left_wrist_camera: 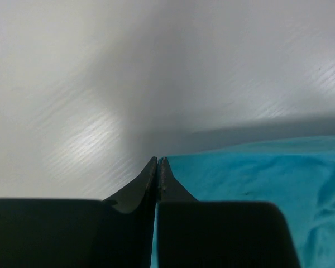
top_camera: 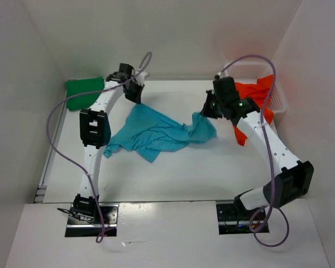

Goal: Fold and stack the t-shirts
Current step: Flatten out the tshirt, then grap the side of the flattened tshirt closest away from the robot with both arms, then fold the flattened tshirt in 1/3 of the way

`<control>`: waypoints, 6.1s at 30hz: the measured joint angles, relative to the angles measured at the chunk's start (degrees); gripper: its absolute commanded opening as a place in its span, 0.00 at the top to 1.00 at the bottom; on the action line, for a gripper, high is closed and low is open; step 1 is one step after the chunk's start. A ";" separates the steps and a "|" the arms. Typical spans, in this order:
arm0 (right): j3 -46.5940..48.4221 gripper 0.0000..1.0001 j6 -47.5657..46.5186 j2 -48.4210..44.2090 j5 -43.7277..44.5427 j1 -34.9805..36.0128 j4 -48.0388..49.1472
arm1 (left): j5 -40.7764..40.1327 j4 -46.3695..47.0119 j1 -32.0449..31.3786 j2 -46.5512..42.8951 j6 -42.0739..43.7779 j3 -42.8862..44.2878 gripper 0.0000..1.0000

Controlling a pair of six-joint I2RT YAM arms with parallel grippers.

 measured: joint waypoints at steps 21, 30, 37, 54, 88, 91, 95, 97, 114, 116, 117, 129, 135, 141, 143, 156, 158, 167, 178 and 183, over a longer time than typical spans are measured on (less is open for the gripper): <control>15.65 1.00 -9.07 -4.26 8.46 -5.18 -1.68 | -3.26 0.22 11.78 -59.56 16.00 -25.79 1.00; -14.03 1.00 -1.99 -7.17 -4.11 -4.09 -4.39 | -4.74 -4.39 11.80 -62.14 17.92 -62.36 1.00; 20.39 1.00 -5.16 15.21 -0.24 -4.44 -9.35 | -4.04 -6.43 11.87 -48.96 12.72 -38.93 1.00; 52.52 1.00 -11.13 13.66 17.05 -3.37 -6.91 | -7.58 7.10 13.53 -54.71 4.15 -12.41 1.00; 54.23 1.00 -7.52 7.74 23.08 -2.67 -4.42 | -8.33 11.15 12.57 -59.76 7.56 -10.12 1.00; 42.21 1.00 -7.80 1.01 24.55 -0.22 -3.48 | -6.56 11.04 12.46 -64.39 7.78 -18.58 1.00; 24.74 1.00 -5.88 -3.52 23.10 2.21 -3.61 | -6.47 9.84 12.44 -67.21 10.25 -34.12 1.00; 14.25 1.00 -3.87 -5.29 20.87 2.38 -4.35 | -7.06 8.22 12.17 -67.65 12.09 -43.71 1.00; -18.69 1.00 12.81 -3.54 5.01 18.05 -3.19 | -13.70 5.86 10.64 -79.52 23.78 -87.30 1.00; -18.69 1.00 12.98 -2.34 5.29 18.05 -3.21 | -14.12 5.46 10.80 -81.77 23.85 -87.89 1.00; -18.67 1.00 12.98 -2.21 5.62 18.05 -3.26 | -14.34 5.42 11.02 -82.88 23.87 -88.02 1.00; 5.35 1.00 1.84 7.04 9.49 5.14 -6.84 | -16.48 3.89 12.94 -79.21 21.86 -80.19 1.00; 56.74 1.00 -6.27 28.74 19.43 -0.74 -9.73 | -17.05 8.66 13.44 -61.07 15.30 -39.36 1.00; 49.66 1.00 -10.54 18.18 25.64 3.34 -10.21 | -16.61 12.96 12.87 -66.07 14.84 -33.86 1.00; 41.62 1.00 -10.84 14.43 26.93 5.49 -10.16 | -16.68 13.35 12.37 -68.83 15.30 -39.74 1.00; -6.08 1.00 1.11 5.22 16.85 13.88 -15.43 | -16.28 4.61 11.78 -78.12 22.36 -80.48 1.00; -6.86 1.00 2.80 4.83 15.08 15.21 -16.76 | -16.35 3.48 11.76 -80.76 23.17 -83.27 1.00; -6.84 1.00 6.12 4.81 13.18 16.55 -17.07 | -17.53 0.55 11.76 -85.48 24.85 -87.60 1.00; -1.40 1.00 1.25 15.10 18.93 14.69 -9.64 | -19.85 4.87 15.87 -78.79 21.62 -88.65 1.00; -0.09 1.00 -2.03 20.15 20.09 10.95 -3.82 | -19.91 7.58 17.35 -75.76 18.78 -88.46 0.99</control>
